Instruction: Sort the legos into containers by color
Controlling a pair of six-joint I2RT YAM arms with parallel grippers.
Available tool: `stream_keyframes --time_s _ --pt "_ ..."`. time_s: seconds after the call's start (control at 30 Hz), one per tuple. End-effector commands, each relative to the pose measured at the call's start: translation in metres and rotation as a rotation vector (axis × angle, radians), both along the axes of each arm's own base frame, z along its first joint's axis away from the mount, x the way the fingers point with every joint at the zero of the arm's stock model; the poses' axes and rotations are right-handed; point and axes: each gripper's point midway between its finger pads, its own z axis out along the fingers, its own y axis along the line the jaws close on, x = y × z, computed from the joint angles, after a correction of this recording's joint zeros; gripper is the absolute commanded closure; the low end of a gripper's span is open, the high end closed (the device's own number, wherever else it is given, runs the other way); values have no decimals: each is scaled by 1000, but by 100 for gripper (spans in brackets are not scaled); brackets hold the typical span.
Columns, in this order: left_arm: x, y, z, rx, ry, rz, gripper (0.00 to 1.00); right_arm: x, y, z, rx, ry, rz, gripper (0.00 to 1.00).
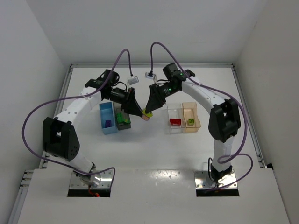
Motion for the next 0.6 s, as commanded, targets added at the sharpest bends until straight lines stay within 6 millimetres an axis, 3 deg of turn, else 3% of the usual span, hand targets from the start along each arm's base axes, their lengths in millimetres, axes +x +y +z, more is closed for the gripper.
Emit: stream_keyframes --time_s 0.0,0.23,0.3,0.33,0.47,0.57 --pt "8 -6 19 -50 -105 -28 97 -11 0 8 28 28 48 70" --pt "6 -3 12 -21 -99 -4 99 -12 -1 4 32 12 61 89" --pt "6 -1 9 -13 -116 16 100 -7 -3 6 37 3 49 90" --pt "3 3 -1 1 -92 37 100 1 -8 9 42 -8 29 90" --pt "-7 11 -3 30 -127 82 100 15 -14 16 35 -40 -12 92" --pt "-14 15 -10 50 -125 95 100 38 -24 24 39 -65 -71 93"
